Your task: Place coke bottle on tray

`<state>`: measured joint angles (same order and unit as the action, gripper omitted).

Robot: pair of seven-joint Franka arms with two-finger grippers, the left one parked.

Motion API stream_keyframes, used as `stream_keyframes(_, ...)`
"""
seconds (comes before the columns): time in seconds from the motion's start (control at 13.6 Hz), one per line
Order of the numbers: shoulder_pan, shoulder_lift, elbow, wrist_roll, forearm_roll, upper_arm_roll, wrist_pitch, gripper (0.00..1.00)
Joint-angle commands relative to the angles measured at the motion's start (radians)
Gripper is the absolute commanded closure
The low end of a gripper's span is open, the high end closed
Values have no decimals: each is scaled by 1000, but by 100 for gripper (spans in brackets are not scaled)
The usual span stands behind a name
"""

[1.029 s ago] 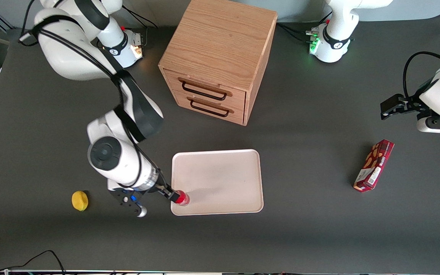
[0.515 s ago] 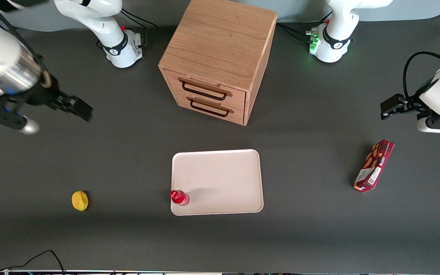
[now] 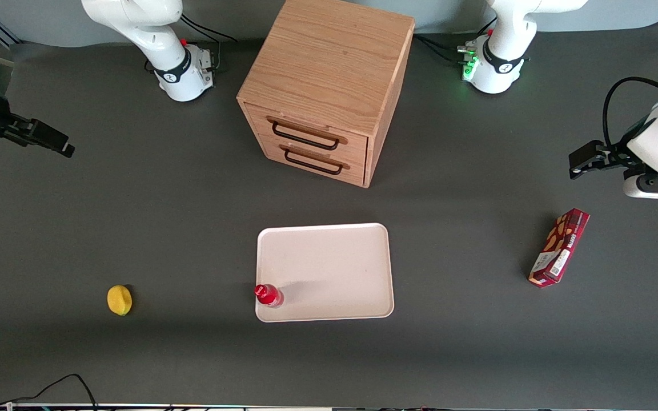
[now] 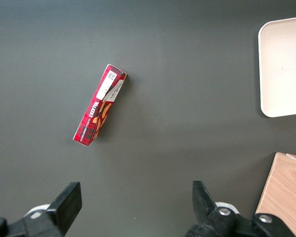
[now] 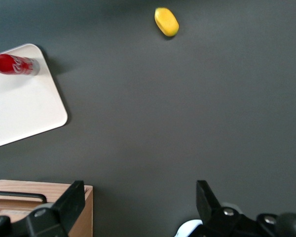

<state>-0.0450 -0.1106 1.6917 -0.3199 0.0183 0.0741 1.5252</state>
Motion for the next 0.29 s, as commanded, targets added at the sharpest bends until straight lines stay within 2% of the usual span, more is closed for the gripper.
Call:
stream_keyframes(0.0, 10, -173, 298, 15, 23, 3, 142, 0)
stream_keyframes(0.22, 8, -109, 185, -2, 23, -29, 84, 0)
